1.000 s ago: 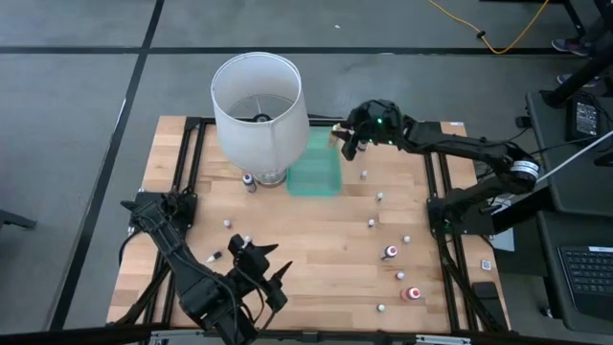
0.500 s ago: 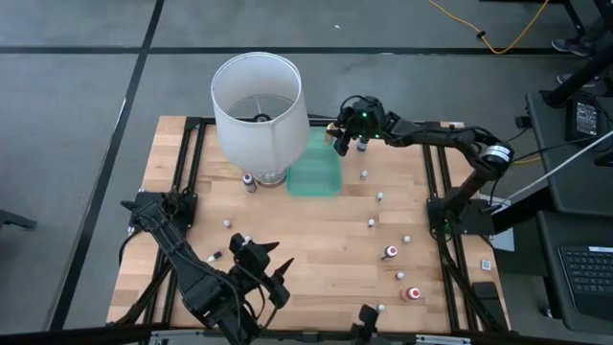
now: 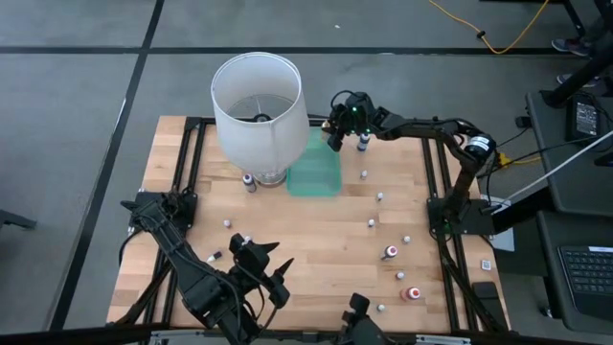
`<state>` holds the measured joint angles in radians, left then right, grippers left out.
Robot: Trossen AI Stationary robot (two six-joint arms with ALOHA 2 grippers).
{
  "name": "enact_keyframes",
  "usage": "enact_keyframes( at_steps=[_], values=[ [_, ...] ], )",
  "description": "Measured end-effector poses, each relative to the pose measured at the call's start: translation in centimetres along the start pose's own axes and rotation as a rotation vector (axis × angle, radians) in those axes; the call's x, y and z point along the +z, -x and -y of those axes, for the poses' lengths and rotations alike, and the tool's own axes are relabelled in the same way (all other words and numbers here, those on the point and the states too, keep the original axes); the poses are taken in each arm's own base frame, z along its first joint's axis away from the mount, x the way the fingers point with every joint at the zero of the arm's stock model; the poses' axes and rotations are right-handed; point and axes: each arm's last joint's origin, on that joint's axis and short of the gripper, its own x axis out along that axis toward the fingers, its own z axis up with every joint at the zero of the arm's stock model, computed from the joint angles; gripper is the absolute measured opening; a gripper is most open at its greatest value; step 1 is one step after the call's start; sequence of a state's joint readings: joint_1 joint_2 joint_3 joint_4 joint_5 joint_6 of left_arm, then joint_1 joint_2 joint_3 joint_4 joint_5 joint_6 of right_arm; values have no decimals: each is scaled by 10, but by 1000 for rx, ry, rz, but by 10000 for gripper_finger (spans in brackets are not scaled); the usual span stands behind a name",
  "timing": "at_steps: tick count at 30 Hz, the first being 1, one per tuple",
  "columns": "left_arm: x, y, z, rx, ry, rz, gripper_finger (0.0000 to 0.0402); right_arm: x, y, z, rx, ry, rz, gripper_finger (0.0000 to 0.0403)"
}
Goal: Pick & Place food coloring
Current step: Put the large yellow food coloring bottle into the green bin
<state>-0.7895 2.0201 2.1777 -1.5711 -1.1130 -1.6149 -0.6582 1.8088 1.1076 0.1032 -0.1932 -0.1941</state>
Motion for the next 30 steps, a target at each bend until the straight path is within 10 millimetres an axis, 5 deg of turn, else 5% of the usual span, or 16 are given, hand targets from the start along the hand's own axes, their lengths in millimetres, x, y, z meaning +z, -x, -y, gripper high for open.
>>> enact_keyframes(
  at_steps=[30],
  values=[
    [0,0,0,0,-22,8,239,-12,-9,4,-39,-5,-57,130]
  ],
)
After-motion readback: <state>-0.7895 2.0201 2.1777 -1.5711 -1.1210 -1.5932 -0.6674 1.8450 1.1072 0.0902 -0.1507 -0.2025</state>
